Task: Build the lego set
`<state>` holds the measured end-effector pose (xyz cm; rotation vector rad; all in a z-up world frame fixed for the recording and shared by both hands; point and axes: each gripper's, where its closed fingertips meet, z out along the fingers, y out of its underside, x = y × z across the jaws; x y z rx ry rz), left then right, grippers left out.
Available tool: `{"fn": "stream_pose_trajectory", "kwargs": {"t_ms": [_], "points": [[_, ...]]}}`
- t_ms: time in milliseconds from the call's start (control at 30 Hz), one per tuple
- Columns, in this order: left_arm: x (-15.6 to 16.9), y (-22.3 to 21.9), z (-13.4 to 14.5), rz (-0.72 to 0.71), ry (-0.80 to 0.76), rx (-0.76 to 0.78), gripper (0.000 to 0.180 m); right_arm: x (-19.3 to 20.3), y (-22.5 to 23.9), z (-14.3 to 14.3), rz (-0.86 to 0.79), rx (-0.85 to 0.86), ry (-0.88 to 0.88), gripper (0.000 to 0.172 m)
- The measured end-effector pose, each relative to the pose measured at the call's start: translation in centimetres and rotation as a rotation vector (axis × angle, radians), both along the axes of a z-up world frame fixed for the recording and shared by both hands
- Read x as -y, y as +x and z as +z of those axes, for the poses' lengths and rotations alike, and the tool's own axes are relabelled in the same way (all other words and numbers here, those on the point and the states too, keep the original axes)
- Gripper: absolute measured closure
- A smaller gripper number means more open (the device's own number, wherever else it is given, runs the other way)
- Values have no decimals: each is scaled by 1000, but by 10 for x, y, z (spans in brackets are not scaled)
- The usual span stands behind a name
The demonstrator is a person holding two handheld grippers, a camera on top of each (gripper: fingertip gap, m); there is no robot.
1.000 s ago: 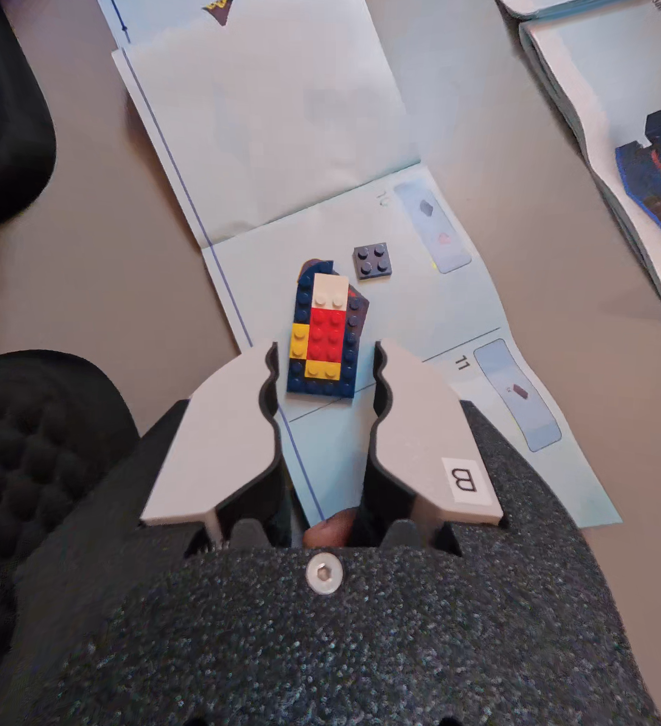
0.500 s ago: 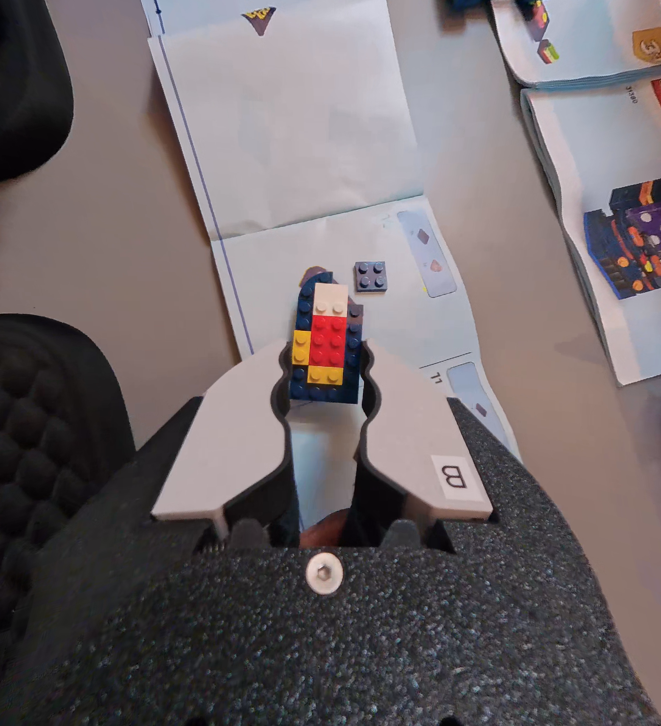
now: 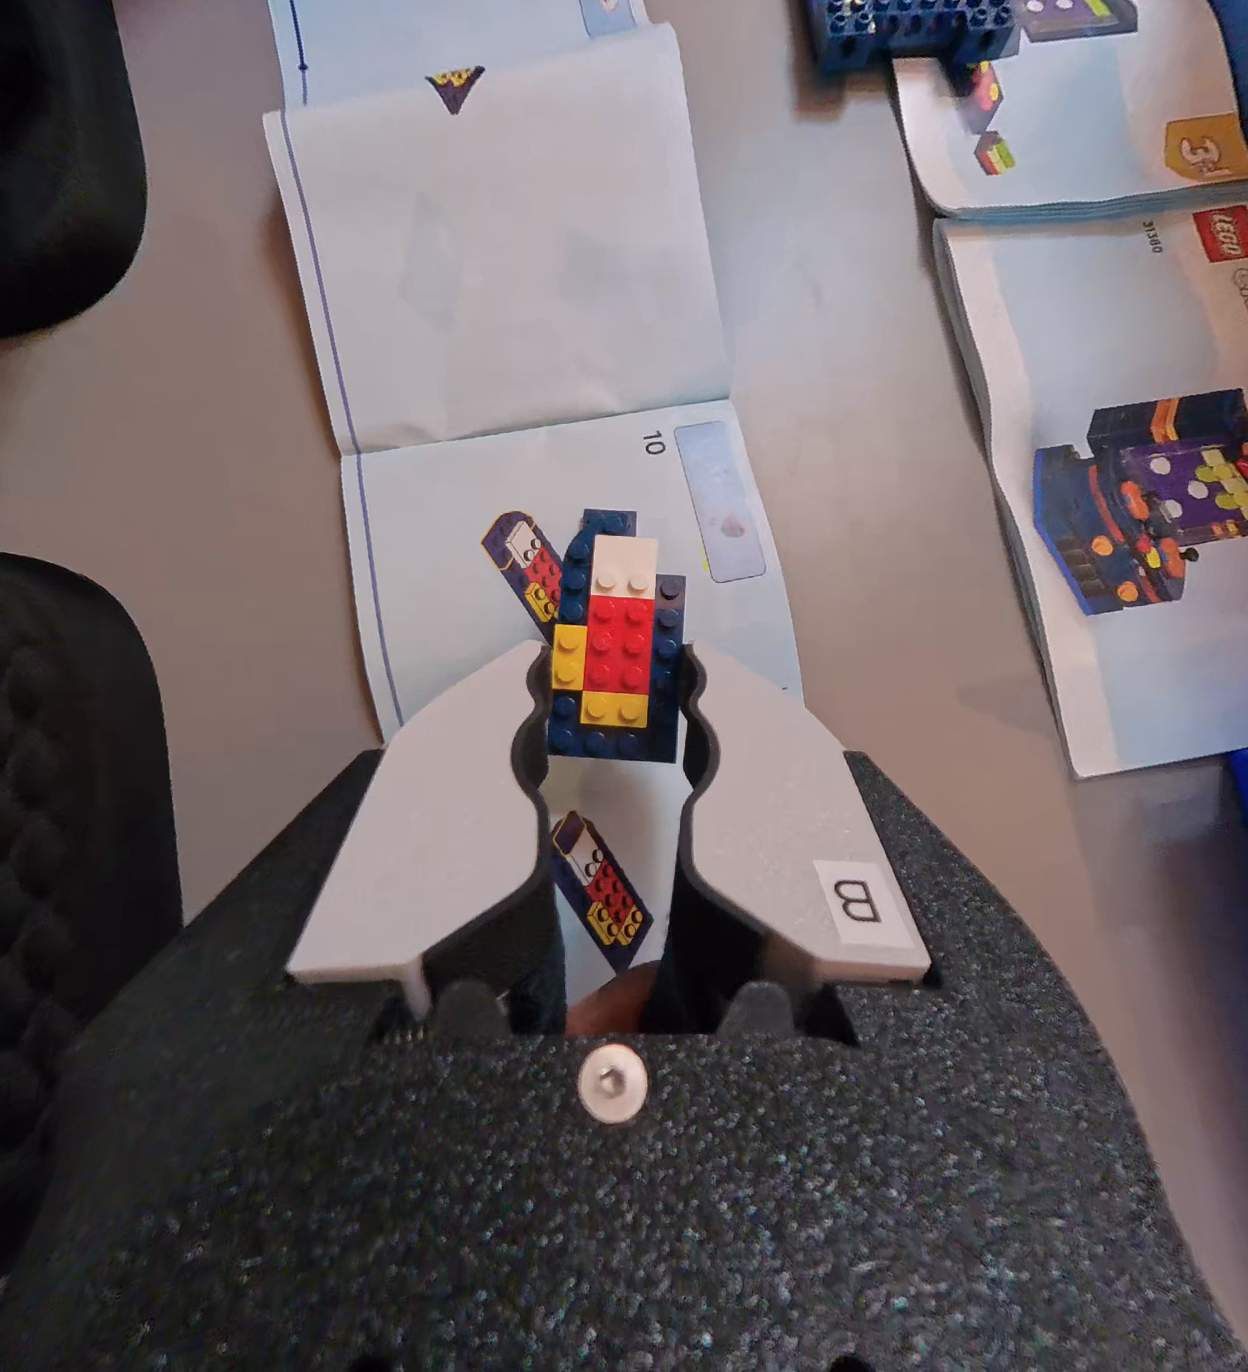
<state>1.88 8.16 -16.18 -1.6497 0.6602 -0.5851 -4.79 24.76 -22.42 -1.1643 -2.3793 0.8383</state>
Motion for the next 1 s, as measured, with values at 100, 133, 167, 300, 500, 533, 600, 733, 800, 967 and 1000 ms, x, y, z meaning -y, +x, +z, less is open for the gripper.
{"fn": "stream_pose_trajectory", "kwargs": {"t_ms": [100, 133, 167, 300, 500, 533, 600, 733, 800, 967, 1000], "points": [[0, -1, 0, 2, -2, 6, 139, 5, -2, -3, 26, 14, 9, 139], [0, -1, 0, 2, -2, 8, 139, 6, -3, -4, 32, 17, 14, 139], [0, -1, 0, 2, -3, 9, 139, 7, -3, -5, 38, 23, 22, 139], [-1, -1, 0, 2, -5, 7, 139, 11, -2, -9, 63, 42, 39, 139], [0, 0, -1, 0, -6, -2, 138, 13, -3, -11, 72, 60, 53, 139], [0, 0, -1, 0, -6, -3, 138, 13, -3, -12, 73, 69, 55, 139], [0, 0, -1, -1, -5, -5, 138, 12, -2, -14, 72, 82, 58, 139], [0, 0, -1, -2, -5, -6, 138, 8, -1, -13, 50, 83, 22, 139], [0, 1, -1, -2, -3, -7, 138, 4, -1, -10, 36, 75, 4, 139], [0, 1, -2, -5, -7, -11, 138, 6, 0, -7, 45, 62, -34, 139], [0, 1, -2, -4, -9, -13, 138, 8, 0, -9, 52, 66, -28, 139]]}}
